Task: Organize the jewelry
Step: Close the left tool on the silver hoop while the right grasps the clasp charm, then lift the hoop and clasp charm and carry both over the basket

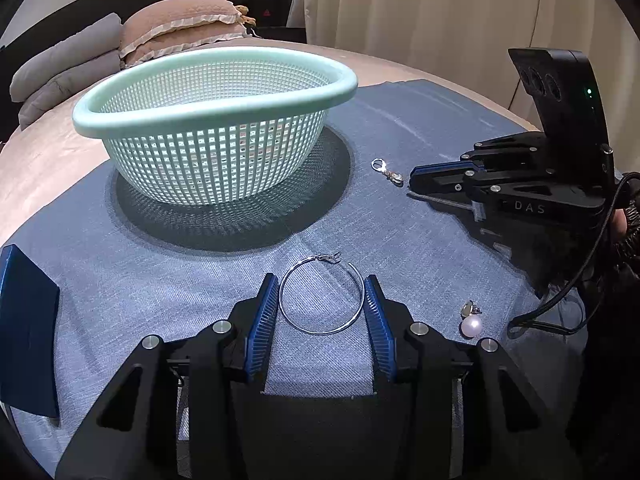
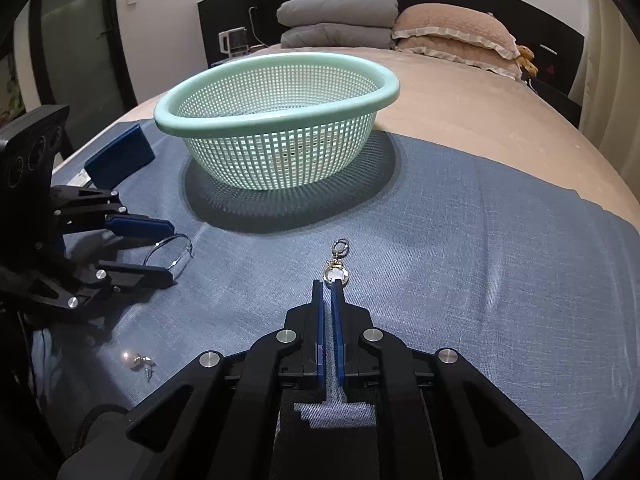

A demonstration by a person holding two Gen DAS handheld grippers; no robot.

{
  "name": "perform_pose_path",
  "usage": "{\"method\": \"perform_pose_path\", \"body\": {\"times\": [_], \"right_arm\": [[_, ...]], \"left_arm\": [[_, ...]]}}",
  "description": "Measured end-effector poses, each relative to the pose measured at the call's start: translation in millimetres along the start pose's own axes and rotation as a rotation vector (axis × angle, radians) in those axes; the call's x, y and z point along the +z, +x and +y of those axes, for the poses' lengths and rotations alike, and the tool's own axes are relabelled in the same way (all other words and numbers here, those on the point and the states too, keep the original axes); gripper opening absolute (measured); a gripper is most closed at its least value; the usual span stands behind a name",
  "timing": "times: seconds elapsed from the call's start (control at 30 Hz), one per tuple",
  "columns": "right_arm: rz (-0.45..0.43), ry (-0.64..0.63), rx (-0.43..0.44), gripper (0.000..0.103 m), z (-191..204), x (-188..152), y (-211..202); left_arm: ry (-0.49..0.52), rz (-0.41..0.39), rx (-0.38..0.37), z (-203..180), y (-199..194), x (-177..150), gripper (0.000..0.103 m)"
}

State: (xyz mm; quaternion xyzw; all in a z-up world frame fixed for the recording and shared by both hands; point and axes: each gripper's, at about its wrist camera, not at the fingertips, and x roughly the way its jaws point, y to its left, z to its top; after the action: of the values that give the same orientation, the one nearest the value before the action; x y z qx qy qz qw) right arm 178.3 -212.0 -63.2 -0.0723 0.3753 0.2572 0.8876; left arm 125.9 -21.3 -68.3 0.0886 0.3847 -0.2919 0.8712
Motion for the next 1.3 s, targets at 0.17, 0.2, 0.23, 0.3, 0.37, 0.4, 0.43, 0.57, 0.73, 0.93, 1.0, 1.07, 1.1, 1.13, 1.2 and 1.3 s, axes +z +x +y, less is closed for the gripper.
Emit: {"method": "perform_pose_path", "body": {"times": [0.17, 0.2, 0.23, 0.3, 0.37, 0.4, 0.43, 0.57, 0.73, 0.93, 1.0, 1.07, 1.1, 1.13, 1.2, 1.3], "right_arm": [[0.002, -0.008, -0.007, 0.021, 2.8, 7.4, 3.3], [-0.006, -0.012, -0.02, 0.029, 4.1, 8.4, 2.3], [-0.013, -0.018, -0.027, 0.032, 5.1, 9.6, 1.0], [-0.007, -0.024, -0.048, 0.033, 5.1, 12.5, 3.6], [0.024, -0.019, -0.049, 0.033, 3.9, 12.4, 11.9], [0.037, -0.021, -0.049, 0.031, 3.9, 11.8, 15.3], [0.039, -0.027, -0.047, 0.03, 4.9, 11.6, 15.6], [0.046, -0.058, -0.051, 0.007, 9.6, 9.9, 14.9], [0.048, -0.028, -0.029, 0.005, 4.8, 8.9, 11.5], [0.066, 0.013, 0.0, 0.005, 5.9, 6.7, 7.1], [0.067, 0.007, 0.013, 0.004, 14.0, 6.6, 2.5], [0.057, 0.001, 0.016, 0.004, 23.1, 7.1, -2.6], [0.052, 0.004, 0.023, 0.004, 26.5, 8.4, -5.7], [0.044, 0.005, 0.027, 0.004, 28.8, 9.2, -9.2], [0.033, -0.009, 0.029, 0.004, 34.0, 11.7, -18.3], [0.015, -0.021, 0.022, 0.004, 36.2, 15.9, -34.9]], "left_arm": [[-0.002, 0.001, -0.003, -0.6, 1.0, 0.2, 0.045], [-0.002, 0.001, -0.002, -1.2, 1.4, 0.1, 0.045], [-0.001, 0.001, -0.002, -2.0, 1.7, -0.2, 0.045], [-0.004, 0.003, -0.005, -1.2, 2.2, -0.5, 0.045], [-0.009, 0.004, -0.012, 0.8, 2.3, 0.3, 0.045], [-0.009, 0.004, -0.014, 2.5, 1.1, 0.0, 0.045], [-0.009, 0.006, -0.013, 2.2, 1.4, 0.1, 0.045], [-0.012, 0.007, -0.018, 3.9, 1.4, 1.3, 0.045], [-0.026, -0.002, -0.05, 7.6, -0.6, 1.1, 0.045], [-0.025, 0.0, -0.05, 5.1, 0.8, -0.7, 0.045], [-0.016, 0.0, -0.048, 3.6, 0.6, -0.6, 0.045], [-0.012, 0.002, -0.057, 3.3, -0.1, -0.3, 0.045], [-0.009, 0.005, -0.056, 2.5, -0.7, 0.0, 0.045], [-0.001, 0.009, -0.056, 1.0, -1.9, 0.3, 0.045], [0.008, 0.015, -0.055, -0.5, -4.8, -0.6, 0.044], [0.006, 0.023, -0.049, -1.5, -12.0, -0.9, 0.044]]}}
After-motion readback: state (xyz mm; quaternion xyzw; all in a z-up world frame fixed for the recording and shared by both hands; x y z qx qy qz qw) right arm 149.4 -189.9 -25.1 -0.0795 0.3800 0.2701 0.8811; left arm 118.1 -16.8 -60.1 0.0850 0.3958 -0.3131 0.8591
